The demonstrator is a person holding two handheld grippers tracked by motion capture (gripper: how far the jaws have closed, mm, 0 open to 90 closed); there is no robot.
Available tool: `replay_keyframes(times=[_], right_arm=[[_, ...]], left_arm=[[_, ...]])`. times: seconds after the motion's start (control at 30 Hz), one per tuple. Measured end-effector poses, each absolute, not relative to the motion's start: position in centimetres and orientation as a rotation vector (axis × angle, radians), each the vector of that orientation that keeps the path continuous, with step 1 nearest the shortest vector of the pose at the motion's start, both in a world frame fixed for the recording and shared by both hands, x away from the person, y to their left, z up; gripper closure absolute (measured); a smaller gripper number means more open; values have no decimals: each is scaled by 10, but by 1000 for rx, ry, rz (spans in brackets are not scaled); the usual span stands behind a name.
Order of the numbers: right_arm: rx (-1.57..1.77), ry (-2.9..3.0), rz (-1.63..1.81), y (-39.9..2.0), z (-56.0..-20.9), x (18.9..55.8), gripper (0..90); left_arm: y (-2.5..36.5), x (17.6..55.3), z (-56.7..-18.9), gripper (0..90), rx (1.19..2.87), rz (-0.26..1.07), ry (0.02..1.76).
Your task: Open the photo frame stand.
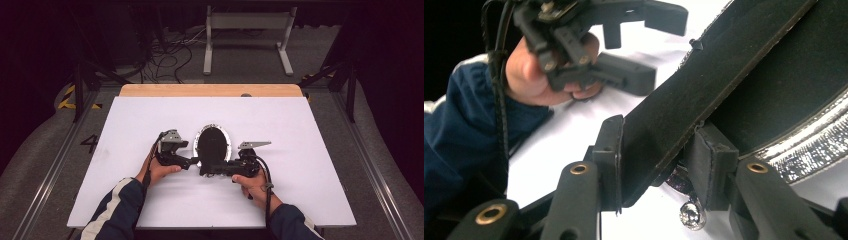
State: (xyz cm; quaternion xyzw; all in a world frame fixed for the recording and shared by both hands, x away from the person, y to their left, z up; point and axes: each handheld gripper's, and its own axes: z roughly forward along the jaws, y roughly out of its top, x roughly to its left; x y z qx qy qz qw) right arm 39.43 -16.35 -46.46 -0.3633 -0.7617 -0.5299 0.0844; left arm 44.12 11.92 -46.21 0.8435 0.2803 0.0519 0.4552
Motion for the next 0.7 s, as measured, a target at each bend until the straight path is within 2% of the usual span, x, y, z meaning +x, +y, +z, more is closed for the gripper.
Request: replay_keyframes(times=[0.1, 0.3, 0.47, 0.6, 0.7], right_arm=[[-1043, -2312, -1592, -162, -462, 392, 629], [-971, -2392, -1610, -159, -460, 387, 638], [-927, -2423, -1614, -159, -459, 385, 649], [-890, -2438, -1610, -158, -459, 383, 672], [-868, -2461, -1602, -157, -458, 381, 683]], left_arm=[[117, 443, -464, 181, 2081, 107, 688], [121, 451, -461, 195, 1995, -21, 720], [124, 453, -459, 282, 1985, -45, 682], [127, 452, -459, 416, 1973, -64, 687], [132, 452, -457, 476, 1958, -64, 666]])
